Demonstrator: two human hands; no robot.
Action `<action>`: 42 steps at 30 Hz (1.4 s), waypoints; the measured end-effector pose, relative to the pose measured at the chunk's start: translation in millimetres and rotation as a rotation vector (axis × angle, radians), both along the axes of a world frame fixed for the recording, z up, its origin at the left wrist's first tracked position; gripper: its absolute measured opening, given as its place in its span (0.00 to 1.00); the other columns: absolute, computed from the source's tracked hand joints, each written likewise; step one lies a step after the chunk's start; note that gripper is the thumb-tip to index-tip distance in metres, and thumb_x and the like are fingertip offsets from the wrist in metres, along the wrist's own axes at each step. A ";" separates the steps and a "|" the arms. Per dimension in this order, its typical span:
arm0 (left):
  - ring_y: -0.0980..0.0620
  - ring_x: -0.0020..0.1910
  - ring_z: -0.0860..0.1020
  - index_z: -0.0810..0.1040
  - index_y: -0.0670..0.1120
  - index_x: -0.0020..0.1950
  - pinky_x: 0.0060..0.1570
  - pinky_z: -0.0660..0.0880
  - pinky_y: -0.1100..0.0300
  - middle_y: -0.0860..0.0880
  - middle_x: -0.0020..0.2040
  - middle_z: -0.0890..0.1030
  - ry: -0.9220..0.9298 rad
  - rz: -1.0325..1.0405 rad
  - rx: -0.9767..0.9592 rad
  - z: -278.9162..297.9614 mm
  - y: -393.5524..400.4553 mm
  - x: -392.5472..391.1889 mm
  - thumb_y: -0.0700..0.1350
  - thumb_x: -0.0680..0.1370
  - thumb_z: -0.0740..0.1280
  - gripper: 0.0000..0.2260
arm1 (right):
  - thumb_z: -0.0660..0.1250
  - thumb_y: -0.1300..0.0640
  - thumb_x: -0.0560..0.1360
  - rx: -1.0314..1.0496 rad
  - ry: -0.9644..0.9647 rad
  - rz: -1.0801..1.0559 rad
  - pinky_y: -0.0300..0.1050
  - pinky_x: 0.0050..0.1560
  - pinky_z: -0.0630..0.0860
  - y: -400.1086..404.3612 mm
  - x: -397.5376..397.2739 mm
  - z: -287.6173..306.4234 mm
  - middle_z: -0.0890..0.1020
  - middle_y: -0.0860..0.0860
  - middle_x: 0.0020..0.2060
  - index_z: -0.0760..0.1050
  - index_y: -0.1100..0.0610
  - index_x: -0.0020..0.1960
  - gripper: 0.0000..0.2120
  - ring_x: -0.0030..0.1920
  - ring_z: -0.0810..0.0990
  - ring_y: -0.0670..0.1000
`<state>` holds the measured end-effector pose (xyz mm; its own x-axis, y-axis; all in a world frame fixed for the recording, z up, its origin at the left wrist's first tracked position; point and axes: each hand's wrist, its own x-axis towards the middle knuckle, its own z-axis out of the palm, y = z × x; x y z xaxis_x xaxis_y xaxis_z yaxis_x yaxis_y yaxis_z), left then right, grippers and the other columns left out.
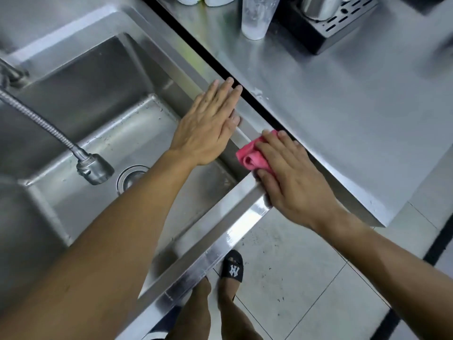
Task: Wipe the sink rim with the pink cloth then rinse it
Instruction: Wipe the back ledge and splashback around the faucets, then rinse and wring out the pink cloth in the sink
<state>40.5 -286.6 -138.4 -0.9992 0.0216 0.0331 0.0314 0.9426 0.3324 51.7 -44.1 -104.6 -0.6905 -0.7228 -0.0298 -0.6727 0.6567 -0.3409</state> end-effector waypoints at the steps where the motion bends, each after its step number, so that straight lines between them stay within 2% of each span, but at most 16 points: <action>1: 0.51 0.84 0.43 0.45 0.50 0.85 0.82 0.43 0.51 0.50 0.85 0.44 -0.004 0.015 0.021 -0.4 -1.1 5.2 0.54 0.87 0.45 0.26 | 0.51 0.44 0.86 0.003 0.007 -0.011 0.60 0.83 0.53 -5.3 -19.4 0.5 0.60 0.53 0.83 0.59 0.56 0.83 0.28 0.84 0.53 0.56; 5: 0.50 0.84 0.46 0.50 0.47 0.84 0.82 0.48 0.48 0.49 0.85 0.50 -0.006 0.111 0.081 -4.5 -14.3 24.3 0.52 0.86 0.44 0.26 | 0.53 0.45 0.86 -0.014 0.069 0.087 0.57 0.82 0.52 -66.2 -66.2 -7.3 0.62 0.56 0.82 0.59 0.58 0.82 0.28 0.82 0.57 0.60; 8: 0.48 0.84 0.46 0.50 0.45 0.84 0.82 0.53 0.47 0.49 0.85 0.51 -0.045 0.282 0.109 -2.4 -25.4 39.6 0.47 0.86 0.51 0.27 | 0.54 0.47 0.86 0.012 0.081 0.127 0.60 0.81 0.56 -115.1 -87.9 -6.1 0.64 0.57 0.80 0.61 0.60 0.80 0.27 0.81 0.59 0.62; 10: 0.50 0.84 0.46 0.49 0.46 0.84 0.81 0.55 0.51 0.50 0.85 0.51 -0.105 0.356 0.175 7.7 -27.7 58.4 0.45 0.85 0.55 0.28 | 0.54 0.47 0.86 0.022 0.086 0.173 0.61 0.80 0.57 -107.9 -87.7 -7.4 0.64 0.56 0.81 0.61 0.58 0.81 0.27 0.82 0.58 0.62; 12: 0.52 0.82 0.57 0.56 0.50 0.84 0.76 0.63 0.54 0.52 0.83 0.60 -0.162 0.351 0.286 20.5 -29.9 87.9 0.45 0.85 0.58 0.26 | 0.54 0.47 0.85 0.006 0.094 0.211 0.61 0.81 0.57 -75.6 -68.7 -6.9 0.63 0.55 0.81 0.61 0.58 0.81 0.27 0.83 0.56 0.59; 15: 0.53 0.68 0.78 0.68 0.59 0.77 0.67 0.74 0.55 0.54 0.70 0.79 -0.243 0.282 0.413 34.2 -38.0 145.5 0.52 0.85 0.59 0.20 | 0.60 0.45 0.82 0.020 0.052 0.250 0.64 0.80 0.58 -33.8 -42.2 -2.7 0.59 0.52 0.83 0.60 0.56 0.83 0.32 0.84 0.51 0.55; 18: 0.55 0.50 0.84 0.79 0.61 0.65 0.53 0.80 0.54 0.58 0.53 0.87 -0.362 0.357 0.340 26.8 -66.1 196.5 0.59 0.81 0.57 0.16 | 0.63 0.47 0.81 -0.049 0.061 0.281 0.65 0.79 0.61 -55.4 -54.8 -2.4 0.64 0.53 0.81 0.65 0.57 0.80 0.31 0.83 0.56 0.56; 20: 0.56 0.43 0.84 0.82 0.60 0.55 0.49 0.81 0.53 0.60 0.45 0.87 -0.401 0.523 0.328 16.6 -97.0 220.4 0.60 0.77 0.55 0.18 | 0.63 0.49 0.81 -0.085 0.082 0.309 0.63 0.79 0.61 -97.1 -75.4 -4.8 0.68 0.55 0.79 0.68 0.58 0.78 0.28 0.81 0.61 0.59; 22: 0.58 0.43 0.84 0.82 0.61 0.52 0.51 0.81 0.53 0.62 0.43 0.86 -0.383 0.742 0.392 9.4 -130.6 230.5 0.59 0.75 0.56 0.15 | 0.61 0.50 0.81 -0.070 0.103 0.331 0.62 0.79 0.61 -151.7 -100.9 -7.5 0.71 0.58 0.76 0.69 0.59 0.77 0.27 0.80 0.64 0.62; 26: 0.54 0.45 0.85 0.80 0.62 0.56 0.55 0.81 0.51 0.59 0.49 0.87 -0.108 1.066 0.505 10.1 -187.0 209.0 0.61 0.75 0.58 0.15 | 0.62 0.51 0.83 -0.025 0.116 0.437 0.59 0.72 0.70 -258.9 -106.8 2.1 0.75 0.58 0.73 0.71 0.58 0.74 0.22 0.75 0.70 0.62; 29: 0.47 0.55 0.83 0.76 0.55 0.68 0.62 0.78 0.48 0.55 0.60 0.84 0.054 1.134 0.482 25.9 -217.4 175.4 0.58 0.79 0.61 0.19 | 0.66 0.56 0.82 -0.037 0.011 0.656 0.54 0.61 0.76 -303.9 -72.8 2.1 0.76 0.54 0.71 0.71 0.57 0.74 0.21 0.66 0.75 0.57; 32: 0.45 0.65 0.78 0.67 0.53 0.75 0.64 0.74 0.49 0.54 0.67 0.80 0.118 1.111 0.426 41.6 -240.6 146.4 0.58 0.82 0.60 0.22 | 0.63 0.52 0.82 -0.011 -0.218 0.706 0.59 0.57 0.80 -319.1 -49.2 -9.6 0.74 0.51 0.66 0.70 0.53 0.72 0.20 0.59 0.79 0.59; 36: 0.42 0.56 0.81 0.73 0.50 0.64 0.45 0.67 0.54 0.50 0.56 0.84 0.101 1.107 0.226 50.6 -255.0 121.6 0.62 0.84 0.55 0.19 | 0.66 0.55 0.82 -0.059 -0.390 0.642 0.55 0.61 0.77 -324.7 -40.4 -19.1 0.78 0.50 0.56 0.73 0.54 0.70 0.17 0.56 0.78 0.53; 39: 0.38 0.49 0.81 0.77 0.44 0.57 0.41 0.66 0.51 0.44 0.49 0.85 0.120 1.188 0.168 51.5 -261.4 112.5 0.59 0.86 0.53 0.21 | 0.67 0.56 0.82 -0.096 -0.449 0.626 0.45 0.53 0.78 -322.0 -40.0 -20.1 0.80 0.48 0.54 0.73 0.52 0.69 0.15 0.52 0.78 0.46; 41: 0.43 0.44 0.84 0.80 0.43 0.52 0.41 0.73 0.52 0.47 0.42 0.87 0.174 1.311 0.450 51.3 -267.6 108.7 0.58 0.86 0.52 0.23 | 0.66 0.55 0.83 -0.102 -0.507 0.590 0.38 0.42 0.77 -323.0 -42.4 -22.9 0.78 0.45 0.49 0.74 0.51 0.67 0.13 0.45 0.78 0.43; 42: 0.49 0.38 0.85 0.81 0.44 0.51 0.39 0.75 0.54 0.50 0.38 0.87 0.195 1.378 0.763 53.4 -270.4 107.0 0.57 0.86 0.52 0.23 | 0.66 0.56 0.83 -0.103 -0.527 0.581 0.36 0.40 0.76 -323.3 -43.2 -25.7 0.78 0.44 0.48 0.75 0.50 0.67 0.13 0.43 0.78 0.41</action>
<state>147.6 -557.0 -85.0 -0.2172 -0.9399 -0.2633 -0.5728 -0.0957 0.8141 8.5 -367.4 -130.2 -0.1154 -0.9802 -0.1611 -0.6310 0.1976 -0.7502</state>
